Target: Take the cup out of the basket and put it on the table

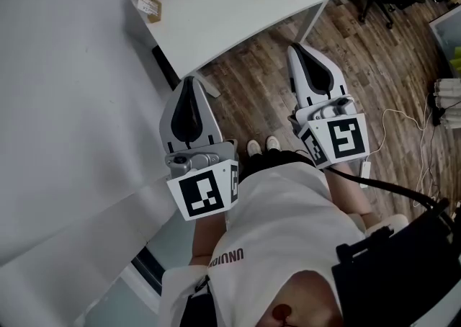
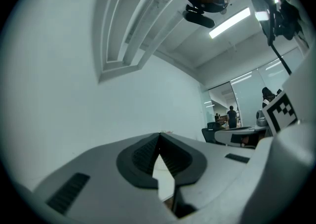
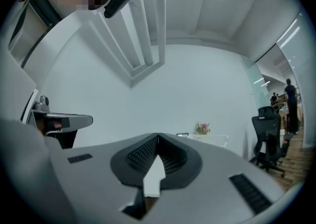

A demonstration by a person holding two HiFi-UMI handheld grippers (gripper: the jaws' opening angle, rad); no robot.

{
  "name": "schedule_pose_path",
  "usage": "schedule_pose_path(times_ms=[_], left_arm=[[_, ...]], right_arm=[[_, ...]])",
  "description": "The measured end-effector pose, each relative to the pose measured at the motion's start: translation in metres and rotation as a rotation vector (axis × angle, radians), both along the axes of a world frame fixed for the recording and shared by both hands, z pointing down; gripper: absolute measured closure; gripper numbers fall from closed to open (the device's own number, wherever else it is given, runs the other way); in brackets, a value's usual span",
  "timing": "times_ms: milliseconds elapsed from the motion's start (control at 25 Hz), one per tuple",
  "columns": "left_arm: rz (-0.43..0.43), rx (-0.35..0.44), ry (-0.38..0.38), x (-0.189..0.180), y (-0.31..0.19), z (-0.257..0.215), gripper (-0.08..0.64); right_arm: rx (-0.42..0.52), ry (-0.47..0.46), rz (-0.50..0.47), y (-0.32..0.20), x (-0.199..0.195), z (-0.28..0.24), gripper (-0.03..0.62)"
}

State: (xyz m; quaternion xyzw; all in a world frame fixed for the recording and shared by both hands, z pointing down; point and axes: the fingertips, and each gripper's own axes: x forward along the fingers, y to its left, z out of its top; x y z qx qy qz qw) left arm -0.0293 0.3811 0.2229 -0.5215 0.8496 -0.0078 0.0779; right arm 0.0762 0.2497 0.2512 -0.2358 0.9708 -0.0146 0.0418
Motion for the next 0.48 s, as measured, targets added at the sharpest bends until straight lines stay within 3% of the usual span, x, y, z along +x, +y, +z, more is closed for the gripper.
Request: schedule_pose_path(times_ms=[480], left_arm=[[0.011,-0.004,0.047,-0.020,0.010,0.017,0.548]], right_arm=[[-0.032,0.028,0.104,0.002,-0.003,0.016,0.572]])
